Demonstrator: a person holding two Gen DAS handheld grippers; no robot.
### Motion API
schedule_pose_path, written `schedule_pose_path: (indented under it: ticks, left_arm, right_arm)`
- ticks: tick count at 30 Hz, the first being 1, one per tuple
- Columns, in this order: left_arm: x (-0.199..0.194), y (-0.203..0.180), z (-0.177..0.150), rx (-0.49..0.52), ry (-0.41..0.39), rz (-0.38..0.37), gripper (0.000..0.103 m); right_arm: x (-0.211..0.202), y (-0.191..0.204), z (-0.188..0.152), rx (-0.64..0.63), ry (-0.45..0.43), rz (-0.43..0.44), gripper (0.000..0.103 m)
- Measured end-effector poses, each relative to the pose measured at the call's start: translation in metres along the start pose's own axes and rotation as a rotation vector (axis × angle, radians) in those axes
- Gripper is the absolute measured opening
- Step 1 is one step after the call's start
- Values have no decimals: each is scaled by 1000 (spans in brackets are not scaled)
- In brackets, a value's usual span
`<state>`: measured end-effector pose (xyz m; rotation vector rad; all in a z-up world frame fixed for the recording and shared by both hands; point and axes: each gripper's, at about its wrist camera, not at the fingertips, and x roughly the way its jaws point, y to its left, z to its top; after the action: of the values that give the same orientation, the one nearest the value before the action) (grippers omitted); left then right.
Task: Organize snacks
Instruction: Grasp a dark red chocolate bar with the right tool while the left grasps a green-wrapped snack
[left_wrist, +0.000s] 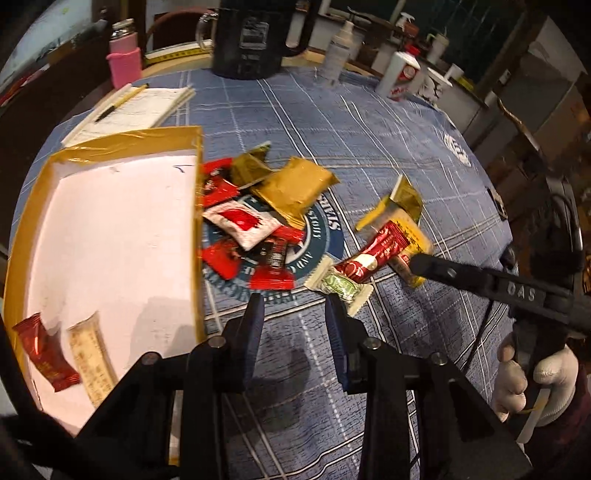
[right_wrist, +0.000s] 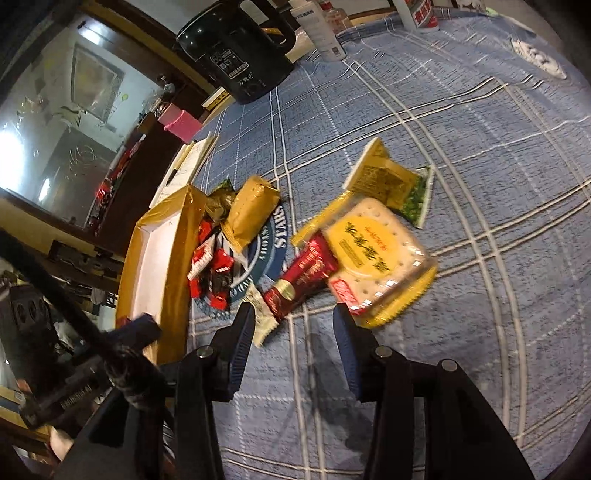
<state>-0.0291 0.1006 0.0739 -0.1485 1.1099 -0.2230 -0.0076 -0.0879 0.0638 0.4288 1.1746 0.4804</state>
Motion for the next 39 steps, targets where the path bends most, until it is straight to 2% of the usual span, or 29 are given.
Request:
schedule_pose_path:
  ticks: [5,10,15,17,18,19,21,26,29,33,34,35,39]
  left_arm:
    - [8,-3,-7,-6,16,0,36]
    - [9,4,-13,-18,30,-15,36]
    - [9,6,-16,-26,39,-46,36]
    - [9,6,-16,-30,40,-57,36]
    - [10,5,-16,-34,42,-65,36]
    - [11,5,-15,-38,45,-74,36]
    - [14,2,-15,-41,52,-88,36]
    - [27,-13,-12,-23,72,-105,36]
    - [42,-26,-7,23,82,-76,36]
    - [69,-35,-1,58,101,0,35]
    - [72,-38,0,80,94,21,34]
    - [72,-44,-1,109,74,36,22]
    - [71,-46,-3,96,64,43,20]
  right_arm:
    - [20,5,12,52,5,-33,45]
    - [43,23,25,48,1,-137,44]
    - [62,40,25,-24,12,-251,44]
    - [71,42,22,-61,36,-296,41]
    - [75,41,21,-69,53,-304,31]
    - [73,42,19,-93,33,-314,25]
    - [71,40,17,-113,38,-303,23]
    - [53,21,13,-65,42,-212,23]
    - [36,13,7,-48,21,-167,23]
    - [17,6,-1,-41,8,-130,23]
    - [11,5,-3,-44,5,-120,23]
    - [5,3,-5,-50,0,-117,23]
    - [-3,4,-7,-65,-13,-93,23]
